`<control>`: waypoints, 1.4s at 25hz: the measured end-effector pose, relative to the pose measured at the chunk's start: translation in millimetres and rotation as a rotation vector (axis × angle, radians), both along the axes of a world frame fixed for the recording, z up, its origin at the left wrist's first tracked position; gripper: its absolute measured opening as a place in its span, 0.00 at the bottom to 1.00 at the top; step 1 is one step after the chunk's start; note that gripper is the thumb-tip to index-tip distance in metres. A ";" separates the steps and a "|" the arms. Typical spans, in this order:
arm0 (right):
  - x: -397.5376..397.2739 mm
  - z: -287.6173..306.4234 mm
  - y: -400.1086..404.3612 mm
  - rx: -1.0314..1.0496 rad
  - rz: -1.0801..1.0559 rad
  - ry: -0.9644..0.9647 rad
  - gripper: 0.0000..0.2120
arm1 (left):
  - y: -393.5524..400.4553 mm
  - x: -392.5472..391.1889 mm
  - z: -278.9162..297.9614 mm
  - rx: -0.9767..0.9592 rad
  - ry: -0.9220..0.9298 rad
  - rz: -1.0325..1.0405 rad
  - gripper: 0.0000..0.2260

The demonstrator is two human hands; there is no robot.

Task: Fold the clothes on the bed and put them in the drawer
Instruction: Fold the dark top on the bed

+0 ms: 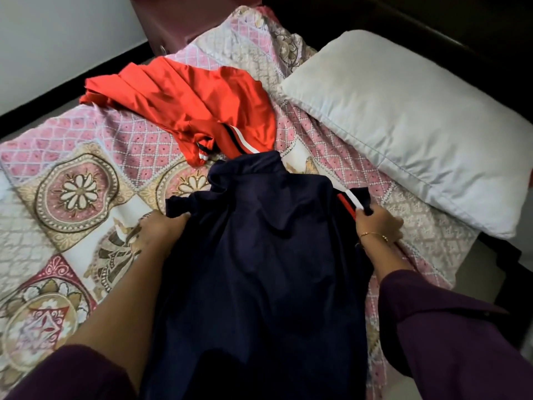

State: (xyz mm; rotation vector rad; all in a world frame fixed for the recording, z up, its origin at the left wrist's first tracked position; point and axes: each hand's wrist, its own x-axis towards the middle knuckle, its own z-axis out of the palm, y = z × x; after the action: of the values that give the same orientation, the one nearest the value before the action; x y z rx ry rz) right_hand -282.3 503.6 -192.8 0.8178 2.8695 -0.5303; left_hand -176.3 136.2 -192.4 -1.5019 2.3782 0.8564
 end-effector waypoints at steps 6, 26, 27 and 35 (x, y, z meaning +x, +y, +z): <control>-11.2 41.5 29.5 -0.399 -0.798 0.309 0.20 | -24.9 9.9 45.0 -0.126 0.483 0.737 0.21; 23.5 37.6 -97.3 0.028 0.584 0.026 0.19 | 54.0 -14.1 35.0 -0.470 0.257 -0.538 0.17; 13.2 32.8 -93.4 0.083 0.595 -0.010 0.21 | 39.1 -24.8 35.0 -0.466 0.199 -0.480 0.19; -35.2 13.2 -90.9 0.168 0.521 -0.132 0.09 | 17.3 -58.4 19.6 -0.375 0.103 -0.423 0.17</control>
State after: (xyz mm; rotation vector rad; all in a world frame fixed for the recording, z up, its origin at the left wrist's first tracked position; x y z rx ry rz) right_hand -317.5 412.7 -179.6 0.0916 2.8594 -0.1667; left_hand -234.7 153.5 -172.8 -1.0017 2.9018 0.4143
